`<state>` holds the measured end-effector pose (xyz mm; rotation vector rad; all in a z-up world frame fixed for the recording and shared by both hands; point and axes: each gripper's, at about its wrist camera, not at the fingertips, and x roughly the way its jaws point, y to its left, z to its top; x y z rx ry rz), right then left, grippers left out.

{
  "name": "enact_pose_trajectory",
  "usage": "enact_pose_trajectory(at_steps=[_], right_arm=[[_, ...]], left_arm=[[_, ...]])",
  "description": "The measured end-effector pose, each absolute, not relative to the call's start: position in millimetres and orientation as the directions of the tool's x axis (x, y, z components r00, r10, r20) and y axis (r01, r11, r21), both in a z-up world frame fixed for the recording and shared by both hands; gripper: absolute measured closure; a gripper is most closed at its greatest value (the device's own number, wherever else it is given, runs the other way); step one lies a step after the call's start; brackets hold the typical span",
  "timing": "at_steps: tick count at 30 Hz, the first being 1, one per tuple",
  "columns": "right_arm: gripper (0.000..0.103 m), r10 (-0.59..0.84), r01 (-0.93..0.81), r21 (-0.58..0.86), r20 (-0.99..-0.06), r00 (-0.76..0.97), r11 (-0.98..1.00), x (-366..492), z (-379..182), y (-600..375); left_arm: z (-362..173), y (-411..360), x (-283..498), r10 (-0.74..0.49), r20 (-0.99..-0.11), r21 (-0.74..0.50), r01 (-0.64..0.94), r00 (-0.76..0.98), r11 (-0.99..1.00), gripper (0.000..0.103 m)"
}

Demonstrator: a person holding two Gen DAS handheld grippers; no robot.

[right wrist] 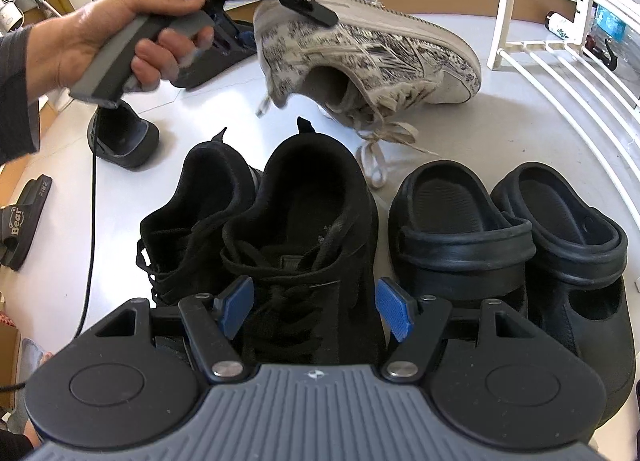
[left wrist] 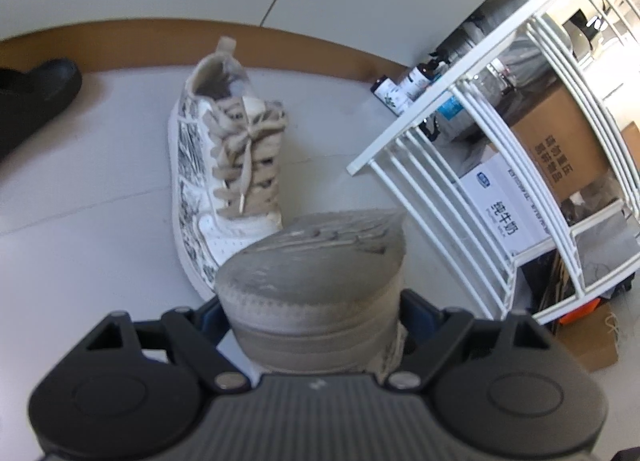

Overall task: Organize scattered shoes
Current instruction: 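Lift the white patterned sneaker with the left tool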

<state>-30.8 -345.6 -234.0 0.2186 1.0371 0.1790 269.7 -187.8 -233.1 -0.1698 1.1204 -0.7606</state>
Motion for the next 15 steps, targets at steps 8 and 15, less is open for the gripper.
enact_pose_trajectory(at_steps=[8, 15], right_arm=[[0.031, 0.254, -0.046, 0.267, -0.828, 0.5, 0.963, -29, -234, -344], [0.031, 0.256, -0.044, 0.271, -0.827, 0.5, 0.962, -29, -234, -344]], left_arm=[[-204, -165, 273, -0.607, -0.769, -0.449, 0.506, 0.199, 0.736, 0.017], [-190, -126, 278, -0.581, -0.786, -0.436, 0.475, 0.213, 0.764, 0.017]])
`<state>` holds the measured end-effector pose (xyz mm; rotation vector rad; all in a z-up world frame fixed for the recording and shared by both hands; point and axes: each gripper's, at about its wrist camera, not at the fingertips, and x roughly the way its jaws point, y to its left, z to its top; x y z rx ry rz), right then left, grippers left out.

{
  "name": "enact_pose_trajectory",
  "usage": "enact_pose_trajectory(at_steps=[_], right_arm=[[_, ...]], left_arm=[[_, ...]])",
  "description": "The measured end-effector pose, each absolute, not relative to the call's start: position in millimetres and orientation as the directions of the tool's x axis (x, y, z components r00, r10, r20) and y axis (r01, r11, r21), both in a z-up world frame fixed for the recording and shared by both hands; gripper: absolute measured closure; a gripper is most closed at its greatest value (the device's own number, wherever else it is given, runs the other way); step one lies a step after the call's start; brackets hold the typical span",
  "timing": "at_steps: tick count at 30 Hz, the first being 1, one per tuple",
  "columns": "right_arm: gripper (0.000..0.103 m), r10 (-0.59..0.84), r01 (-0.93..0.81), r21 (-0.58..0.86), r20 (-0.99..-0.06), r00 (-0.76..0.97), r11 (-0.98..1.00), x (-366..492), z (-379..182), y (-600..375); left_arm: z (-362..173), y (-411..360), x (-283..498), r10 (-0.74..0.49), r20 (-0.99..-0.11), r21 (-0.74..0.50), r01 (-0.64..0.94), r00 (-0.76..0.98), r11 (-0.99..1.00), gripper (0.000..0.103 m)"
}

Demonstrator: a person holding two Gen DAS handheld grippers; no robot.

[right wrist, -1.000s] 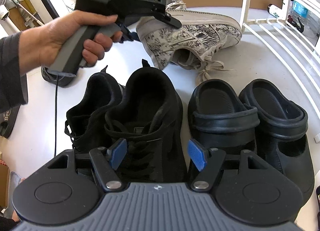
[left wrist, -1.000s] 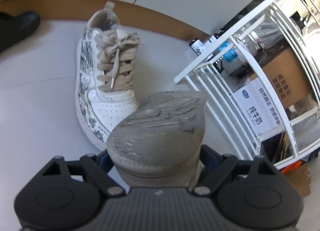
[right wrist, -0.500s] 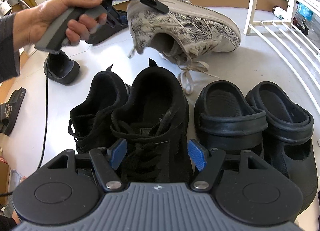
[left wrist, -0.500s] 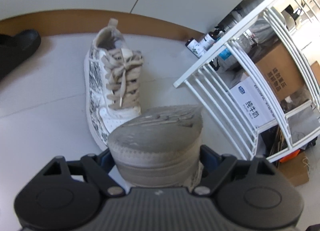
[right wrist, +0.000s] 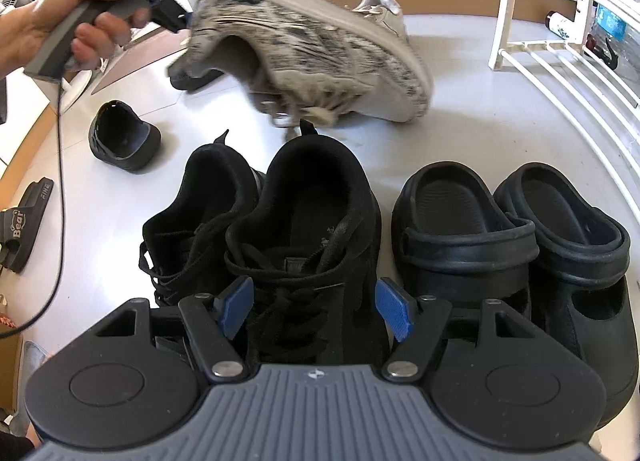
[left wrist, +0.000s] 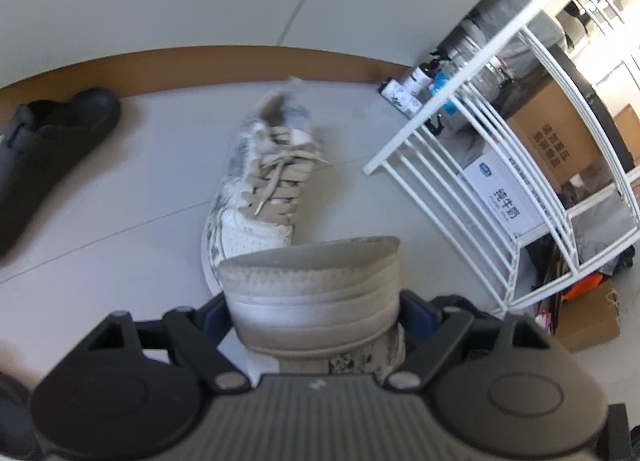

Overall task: Organize scattered shoes
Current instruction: 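Lift the white patterned sneaker with the left tool, then carry the white patterned sneaker with the left tool toward the right tool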

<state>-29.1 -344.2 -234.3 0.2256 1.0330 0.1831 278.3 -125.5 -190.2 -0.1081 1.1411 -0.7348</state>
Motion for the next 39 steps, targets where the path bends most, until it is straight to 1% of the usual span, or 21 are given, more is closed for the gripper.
enact_pose_trajectory(at_steps=[8, 16, 24, 30, 39], right_arm=[[0.031, 0.264, -0.054, 0.275, -0.823, 0.504, 0.96, -26, -234, -337], [0.031, 0.278, -0.087, 0.272, -0.821, 0.498, 0.958, -22, -232, -321], [0.031, 0.28, -0.1, 0.265, -0.829, 0.485, 0.959, -22, -233, -313], [0.031, 0.291, -0.111, 0.272, -0.825, 0.485, 0.956, -20, -231, -309], [0.031, 0.316, -0.149, 0.28, -0.808, 0.497, 0.948, -20, -222, -297]], left_arm=[[-178, -61, 271, -0.526, -0.811, -0.405, 0.404, 0.255, 0.82, 0.017], [-183, -6, 269, -0.52, -0.808, -0.435, 0.314, 0.277, 0.844, 0.017], [-179, 39, 255, -0.491, -0.813, -0.42, 0.269, 0.313, 0.867, 0.017], [-181, 77, 230, -0.481, -0.811, -0.433, 0.212, 0.332, 0.876, 0.017], [-195, 126, 171, -0.471, -0.806, -0.47, 0.097, 0.358, 0.878, 0.017]])
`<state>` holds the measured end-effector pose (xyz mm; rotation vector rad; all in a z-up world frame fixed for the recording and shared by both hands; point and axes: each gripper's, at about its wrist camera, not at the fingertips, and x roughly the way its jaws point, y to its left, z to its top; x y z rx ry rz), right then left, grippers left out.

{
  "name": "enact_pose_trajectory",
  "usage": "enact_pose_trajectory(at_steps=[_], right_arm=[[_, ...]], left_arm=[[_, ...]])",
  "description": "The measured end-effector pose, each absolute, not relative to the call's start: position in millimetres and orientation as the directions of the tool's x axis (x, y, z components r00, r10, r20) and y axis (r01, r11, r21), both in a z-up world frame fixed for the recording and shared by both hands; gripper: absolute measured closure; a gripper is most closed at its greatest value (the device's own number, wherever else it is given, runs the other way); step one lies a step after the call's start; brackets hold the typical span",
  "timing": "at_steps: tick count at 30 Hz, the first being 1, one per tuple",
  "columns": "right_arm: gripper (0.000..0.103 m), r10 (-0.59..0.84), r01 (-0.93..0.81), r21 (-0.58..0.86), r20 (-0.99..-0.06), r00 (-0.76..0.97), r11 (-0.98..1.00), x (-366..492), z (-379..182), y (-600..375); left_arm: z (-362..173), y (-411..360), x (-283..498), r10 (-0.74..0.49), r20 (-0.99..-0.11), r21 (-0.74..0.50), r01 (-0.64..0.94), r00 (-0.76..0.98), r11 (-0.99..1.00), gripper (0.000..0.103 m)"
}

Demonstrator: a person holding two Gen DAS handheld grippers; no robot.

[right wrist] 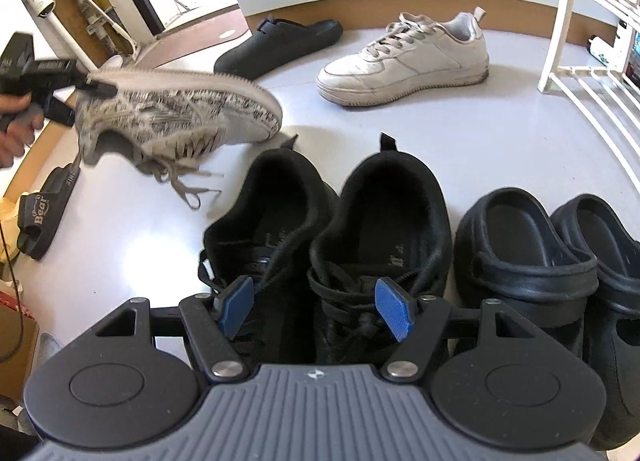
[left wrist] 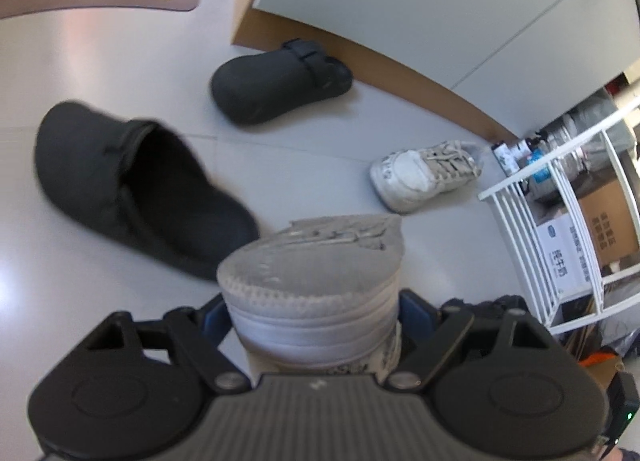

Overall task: Organize scattered shoes
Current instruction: 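Carry the white patterned sneaker with the left tool toward the right tool, then lower the patterned sneaker to the floor and open the left tool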

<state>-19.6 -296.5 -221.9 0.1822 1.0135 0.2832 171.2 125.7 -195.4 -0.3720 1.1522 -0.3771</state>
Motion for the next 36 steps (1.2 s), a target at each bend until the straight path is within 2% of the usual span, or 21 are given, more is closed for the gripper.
enact_pose_trajectory(at_steps=[5, 9, 15, 18, 22, 36], right_arm=[[0.031, 0.329, -0.182, 0.274, -0.812, 0.482, 0.944, -23, -221, -286], [0.031, 0.343, -0.21, 0.275, -0.816, 0.465, 0.938, -25, -222, -276], [0.031, 0.345, -0.227, 0.268, -0.817, 0.461, 0.936, -25, -221, -268], [0.031, 0.344, -0.22, 0.271, -0.822, 0.454, 0.937, -23, -225, -266], [0.031, 0.353, -0.239, 0.272, -0.827, 0.438, 0.932, -21, -228, -259], [0.031, 0.385, -0.337, 0.25, -0.817, 0.43, 0.908, -3, -214, -220]], left_arm=[[-212, 155, 141, -0.48, -0.793, -0.511, 0.02, 0.376, 0.86, 0.016], [-235, 155, 123, -0.476, -0.809, -0.487, 0.059, 0.346, 0.871, 0.016], [-277, 174, 101, -0.475, -0.798, -0.534, -0.07, 0.371, 0.842, 0.016], [-281, 193, 93, -0.472, -0.763, -0.587, -0.167, 0.443, 0.792, 0.021], [-286, 207, 81, -0.442, -0.774, -0.58, -0.226, 0.454, 0.783, 0.023], [-273, 200, 60, -0.384, -0.802, -0.516, -0.207, 0.458, 0.831, 0.02]])
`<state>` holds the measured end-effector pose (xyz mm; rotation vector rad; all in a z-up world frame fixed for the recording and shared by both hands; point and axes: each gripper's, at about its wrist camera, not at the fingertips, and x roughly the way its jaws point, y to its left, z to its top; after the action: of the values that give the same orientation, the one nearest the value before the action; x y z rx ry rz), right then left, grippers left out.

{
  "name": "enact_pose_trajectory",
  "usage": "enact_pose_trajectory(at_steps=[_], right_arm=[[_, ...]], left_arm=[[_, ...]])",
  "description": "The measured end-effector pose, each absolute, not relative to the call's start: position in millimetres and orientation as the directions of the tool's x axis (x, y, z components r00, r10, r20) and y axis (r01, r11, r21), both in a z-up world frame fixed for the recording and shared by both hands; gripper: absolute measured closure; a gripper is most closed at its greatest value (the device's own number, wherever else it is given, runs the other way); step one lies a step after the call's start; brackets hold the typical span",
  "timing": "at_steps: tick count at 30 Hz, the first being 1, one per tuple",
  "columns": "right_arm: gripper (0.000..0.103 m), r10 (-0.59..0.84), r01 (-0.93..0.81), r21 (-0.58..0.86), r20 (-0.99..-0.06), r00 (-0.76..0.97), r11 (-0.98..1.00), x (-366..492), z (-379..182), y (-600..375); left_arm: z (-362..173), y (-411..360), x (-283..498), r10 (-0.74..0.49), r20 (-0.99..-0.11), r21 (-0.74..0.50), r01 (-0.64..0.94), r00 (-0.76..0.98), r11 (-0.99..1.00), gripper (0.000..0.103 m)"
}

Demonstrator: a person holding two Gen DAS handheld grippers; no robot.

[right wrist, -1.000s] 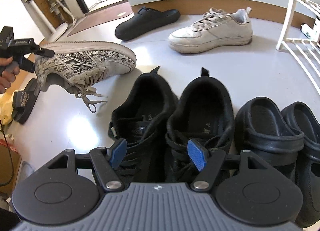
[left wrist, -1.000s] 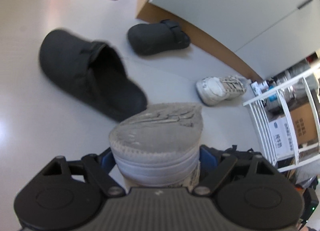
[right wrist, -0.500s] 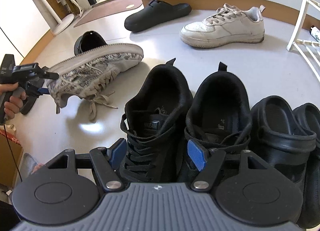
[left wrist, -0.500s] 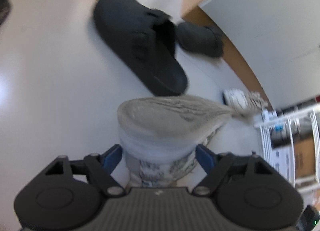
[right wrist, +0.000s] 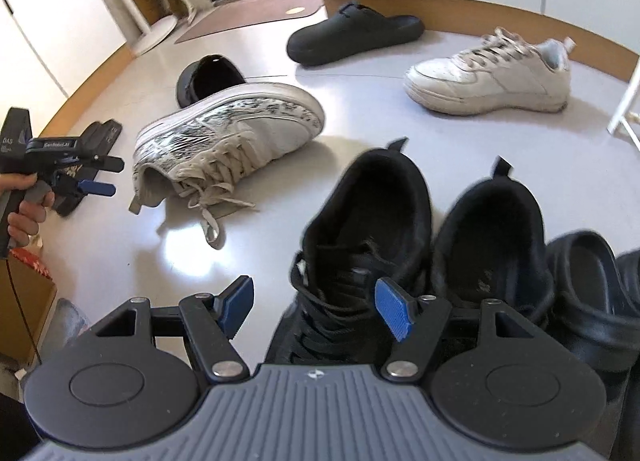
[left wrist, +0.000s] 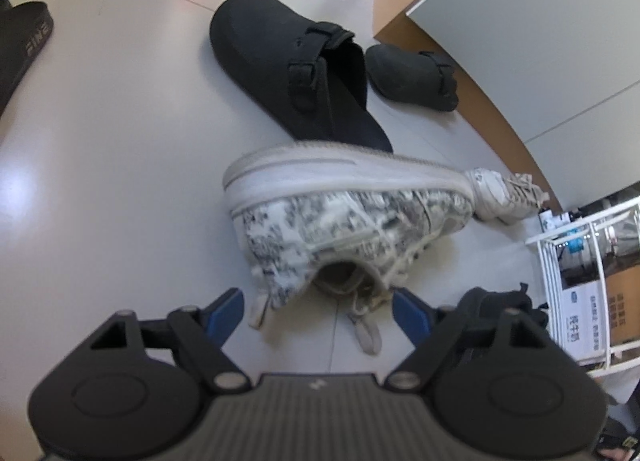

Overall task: Organize scattered shoes
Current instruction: 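Lower the patterned sneaker to the floor and open the left tool, then move the right tool onto the sneaker laces and close on them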

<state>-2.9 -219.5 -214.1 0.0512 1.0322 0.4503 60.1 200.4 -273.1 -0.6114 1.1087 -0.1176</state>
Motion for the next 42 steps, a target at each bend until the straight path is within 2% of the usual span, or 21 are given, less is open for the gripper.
enact_pose_trajectory(at_steps=[5, 11, 18, 20, 23, 30, 38, 42], right_arm=[[0.031, 0.406, -0.431, 0.215, -0.811, 0.422, 0.877, 12, -203, -189], [0.031, 0.42, -0.521, 0.178, -0.817, 0.395, 0.835, 28, -195, -151], [0.031, 0.385, -0.638, 0.0, -0.798, 0.464, 0.77, 40, -188, -95], [0.031, 0.378, -0.651, -0.022, -0.798, 0.468, 0.759, 43, -192, -79], [0.031, 0.431, -0.648, 0.049, -0.784, 0.446, 0.76, 52, -192, -56], [0.031, 0.472, -0.659, 0.045, -0.734, 0.488, 0.751, 59, -194, -33], [0.03, 0.474, -0.69, -0.035, -0.701, 0.533, 0.723, 56, -224, -15], [0.024, 0.46, -0.698, -0.161, -0.647, 0.609, 0.698, 52, -240, -9]], left_arm=[[-272, 204, 46, -0.356, -0.806, -0.502, -0.23, 0.472, 0.833, 0.017], [-275, 217, 35, -0.374, -0.786, -0.545, -0.266, 0.492, 0.795, 0.017], [-279, 221, 28, -0.391, -0.746, -0.602, -0.292, 0.539, 0.744, 0.017], [-280, 222, 25, -0.389, -0.741, -0.606, -0.296, 0.548, 0.738, 0.017], [-283, 221, 20, -0.376, -0.738, -0.606, -0.307, 0.56, 0.733, 0.019], [-278, 223, 23, -0.33, -0.754, -0.566, -0.308, 0.568, 0.765, 0.019], [-280, 226, 19, -0.279, -0.783, -0.532, -0.368, 0.556, 0.762, 0.018], [-281, 230, 11, -0.279, -0.795, -0.535, -0.406, 0.539, 0.741, 0.018]])
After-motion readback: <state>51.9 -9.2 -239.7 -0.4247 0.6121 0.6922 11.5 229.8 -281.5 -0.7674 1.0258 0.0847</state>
